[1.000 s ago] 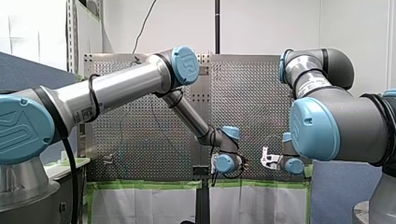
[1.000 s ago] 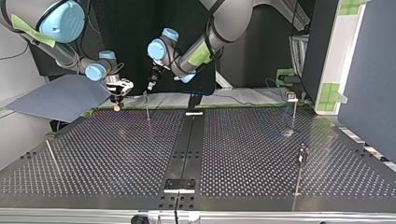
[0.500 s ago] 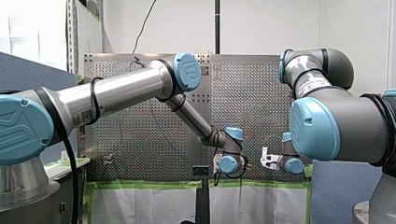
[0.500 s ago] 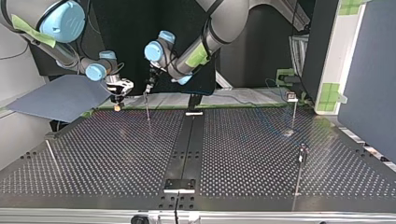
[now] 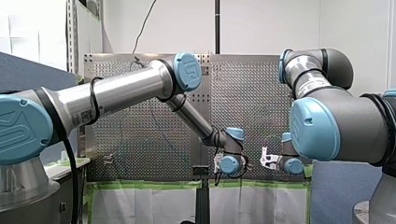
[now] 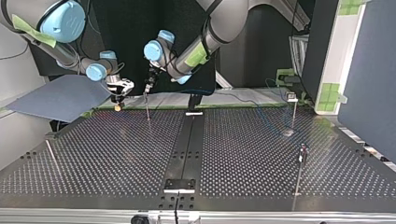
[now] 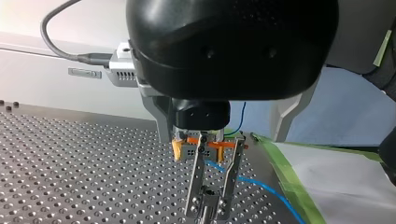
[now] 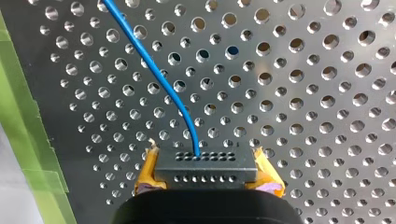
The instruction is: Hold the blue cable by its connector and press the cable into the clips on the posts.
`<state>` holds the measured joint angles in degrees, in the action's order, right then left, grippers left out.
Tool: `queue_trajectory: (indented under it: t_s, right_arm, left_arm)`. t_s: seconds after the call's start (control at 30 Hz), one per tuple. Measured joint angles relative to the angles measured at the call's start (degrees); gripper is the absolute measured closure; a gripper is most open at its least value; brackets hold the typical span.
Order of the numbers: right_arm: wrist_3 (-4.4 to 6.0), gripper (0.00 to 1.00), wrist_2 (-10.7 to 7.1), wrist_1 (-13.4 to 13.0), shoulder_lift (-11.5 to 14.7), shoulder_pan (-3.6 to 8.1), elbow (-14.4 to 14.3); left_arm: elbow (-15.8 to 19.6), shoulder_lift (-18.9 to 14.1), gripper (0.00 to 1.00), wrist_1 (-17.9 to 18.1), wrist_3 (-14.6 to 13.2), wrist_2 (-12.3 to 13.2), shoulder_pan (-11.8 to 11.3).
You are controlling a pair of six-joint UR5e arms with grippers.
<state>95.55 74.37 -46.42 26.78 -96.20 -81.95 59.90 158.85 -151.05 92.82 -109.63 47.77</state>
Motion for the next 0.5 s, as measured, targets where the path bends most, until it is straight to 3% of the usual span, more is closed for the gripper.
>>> queue_trajectory:
  t_s: [0.5]
  right_arm:
    - [0.00, 1.00, 0.00, 0.0, 0.0, -0.07, 0.0]
  left_arm:
    - [0.0, 0.0, 0.00, -0.7, 0.0, -0.3, 0.0]
